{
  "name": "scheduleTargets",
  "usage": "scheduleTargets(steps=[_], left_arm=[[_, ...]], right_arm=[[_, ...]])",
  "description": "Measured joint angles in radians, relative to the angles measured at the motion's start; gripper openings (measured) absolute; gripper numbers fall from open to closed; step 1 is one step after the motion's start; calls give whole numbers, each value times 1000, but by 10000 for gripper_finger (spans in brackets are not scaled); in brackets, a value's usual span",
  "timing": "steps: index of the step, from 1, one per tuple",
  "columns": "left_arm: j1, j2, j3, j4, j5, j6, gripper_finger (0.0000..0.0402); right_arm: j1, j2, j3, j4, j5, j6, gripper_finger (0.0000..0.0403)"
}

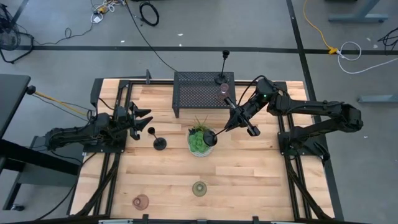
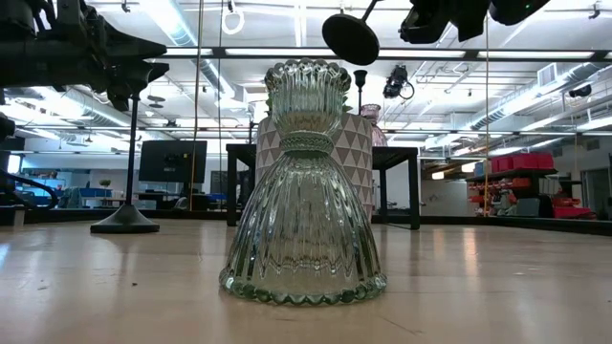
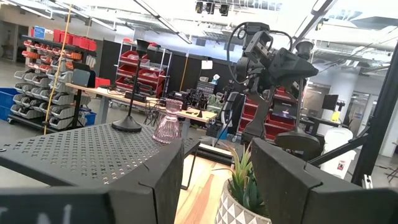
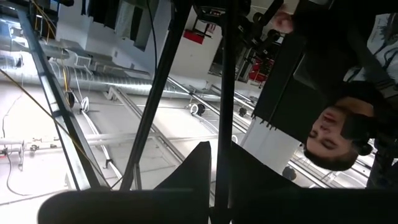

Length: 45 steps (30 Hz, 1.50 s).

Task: Pick & Place candle stick holders
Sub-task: Put the bottom black candle holder on the shelf

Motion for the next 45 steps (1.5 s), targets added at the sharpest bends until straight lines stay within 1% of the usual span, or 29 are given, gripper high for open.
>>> scheduleTargets(steps=[13, 15, 18, 20, 22, 24, 27, 30, 34, 38, 40, 45], left_arm=[[0, 0, 0, 6, 0, 0, 190], [0, 0, 0, 6, -12, -1, 190], [0, 1, 0, 63, -17, -22, 190], [0, 0, 0, 136, 8, -59, 190], [0, 0, 2, 179, 57, -78, 190], [0, 13, 19, 162, 82, -81, 190], [0, 58, 61, 154, 80, -83, 190], [0, 142, 101, 137, 81, -101, 190], [0, 304, 178, 147, 117, -134, 190], [-1, 524, 276, 200, 196, -140, 190], [-1, 641, 333, 221, 228, -110, 190], [-1, 903, 463, 232, 255, -15, 190]], right_arm=[[0, 0, 0, 0, 0, 0, 37], [0, 0, 0, 0, 0, 0, 39], [0, 0, 0, 0, 0, 0, 41], [0, 0, 0, 0, 0, 0, 40], [0, 0, 0, 0, 0, 0, 41], [0, 0, 0, 0, 0, 0, 41], [0, 0, 0, 0, 0, 0, 43], [0, 0, 0, 0, 0, 0, 43], [0, 0, 0, 0, 0, 0, 43], [0, 0, 0, 0, 0, 0, 43], [0, 0, 0, 0, 0, 0, 43], [0, 0, 0, 0, 0, 0, 43]])
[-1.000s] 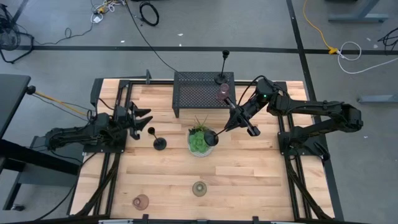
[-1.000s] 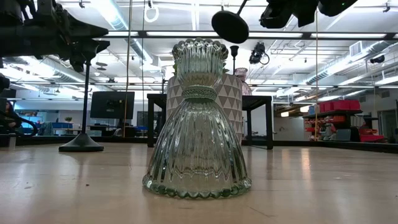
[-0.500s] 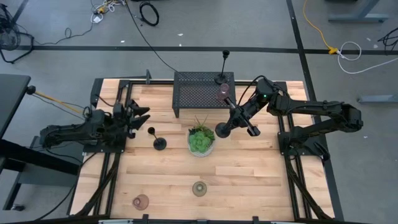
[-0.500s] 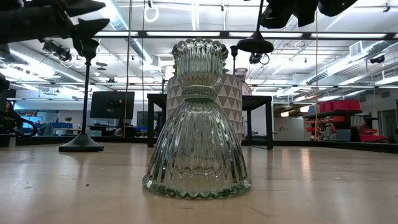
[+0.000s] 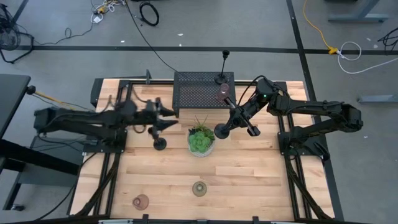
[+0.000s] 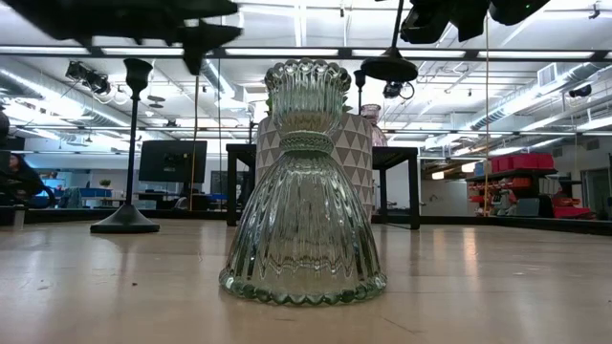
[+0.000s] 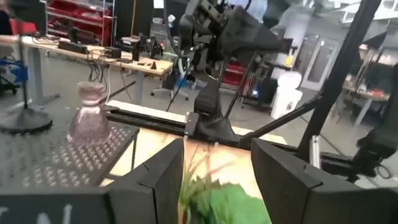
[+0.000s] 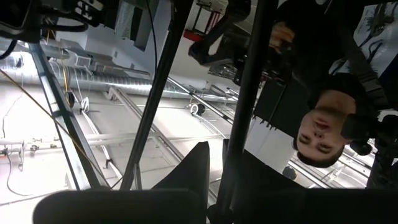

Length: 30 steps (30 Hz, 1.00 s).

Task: Pick & Place candle stick holders
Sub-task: Put the bottom black candle holder on the shelf

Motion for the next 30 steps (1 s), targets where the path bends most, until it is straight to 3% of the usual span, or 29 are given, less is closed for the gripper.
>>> scheduleTargets(steps=[6, 11, 17, 30], left_arm=[[0, 257, 141, 101, 55, 60, 190], [-2, 412, 281, 107, 144, 67, 190], [-27, 583, 441, 106, 158, 151, 190], [-35, 754, 630, 103, 192, 156, 190]], right_arm=[[0, 0, 0, 0, 0, 0, 43], [0, 0, 0, 0, 0, 0, 43], [0, 0, 0, 0, 0, 0, 43], [0, 0, 0, -1, 0, 0, 43]])
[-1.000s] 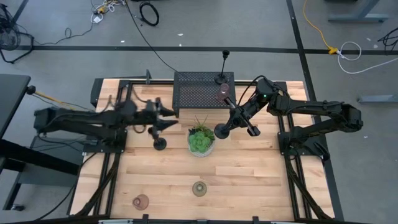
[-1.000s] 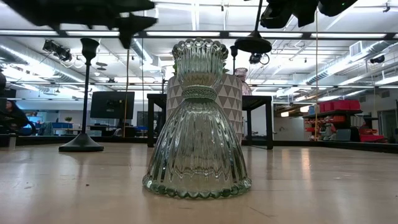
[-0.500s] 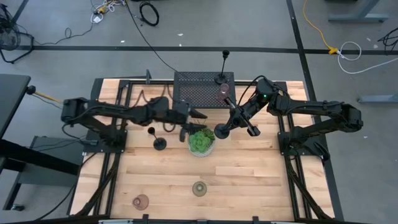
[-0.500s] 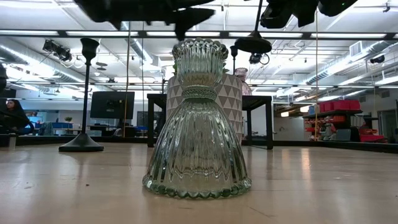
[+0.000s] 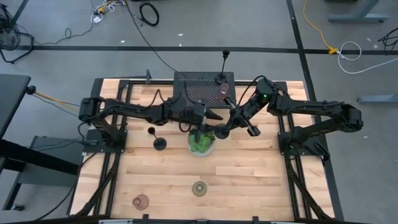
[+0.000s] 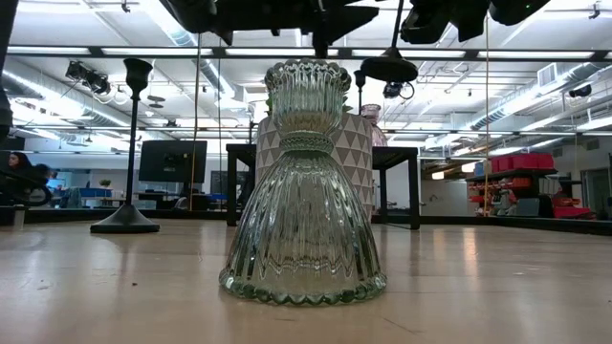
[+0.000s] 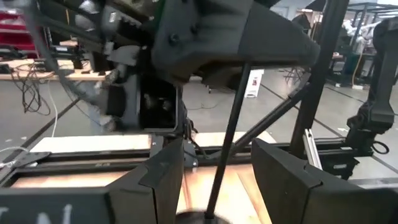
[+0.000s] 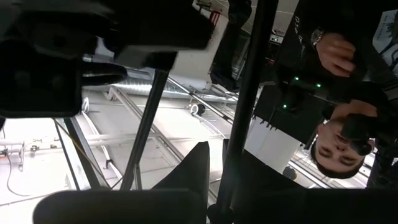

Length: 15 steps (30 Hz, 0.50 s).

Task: Pick & Place candle stick holders
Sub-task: Put the bottom black candle holder on the shelf

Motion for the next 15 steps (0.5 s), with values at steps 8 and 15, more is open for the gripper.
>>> scheduleTargets(steps=[8, 15], left_arm=[[-28, 62, 50, -3, -2, 0, 190], [-27, 68, 67, 1, -71, 62, 190]], right_arm=[[0, 0, 0, -6, 0, 0, 43], [0, 0, 0, -6, 0, 0, 43]])
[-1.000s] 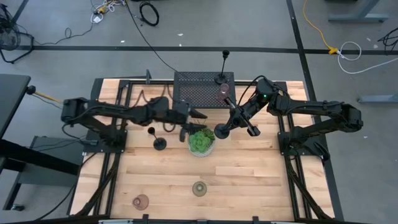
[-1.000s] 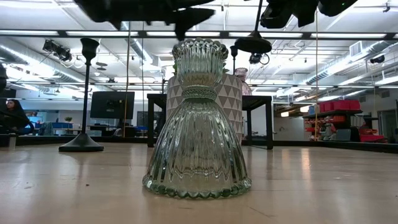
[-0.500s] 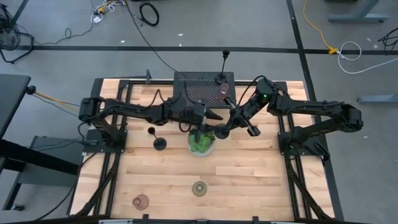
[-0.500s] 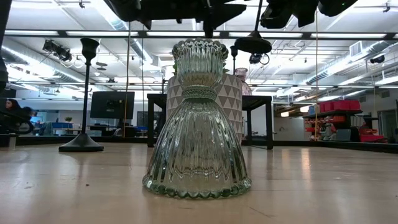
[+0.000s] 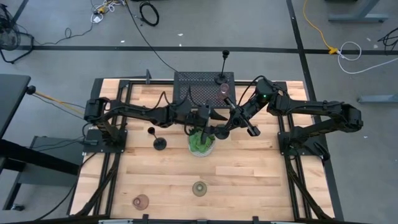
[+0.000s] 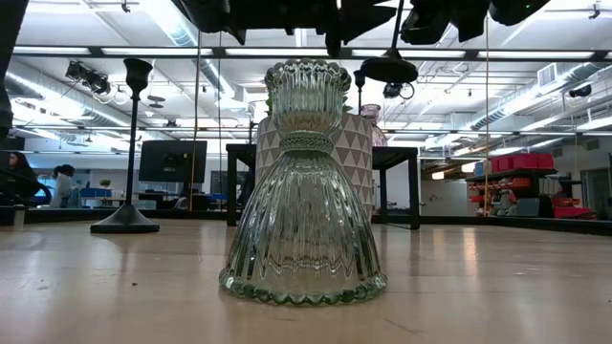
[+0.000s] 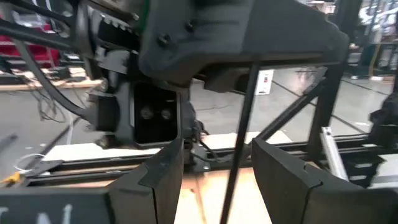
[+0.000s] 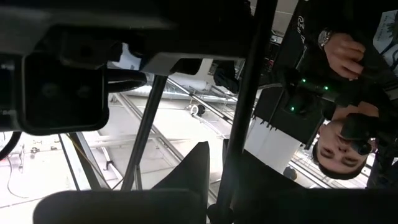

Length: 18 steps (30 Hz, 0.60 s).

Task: Pick & Place candle stick holders
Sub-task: Put the bottom black candle holder on the shelf

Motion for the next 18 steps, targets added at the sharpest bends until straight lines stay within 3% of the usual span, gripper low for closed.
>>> scheduleTargets(steps=[7, 18], left_arm=[[-8, 0, 0, -2, 21, 5, 190], [-22, 0, 0, 0, -36, 33, 190]], right_arm=[[0, 0, 0, -2, 0, 0, 43], [0, 0, 0, -2, 0, 0, 43]])
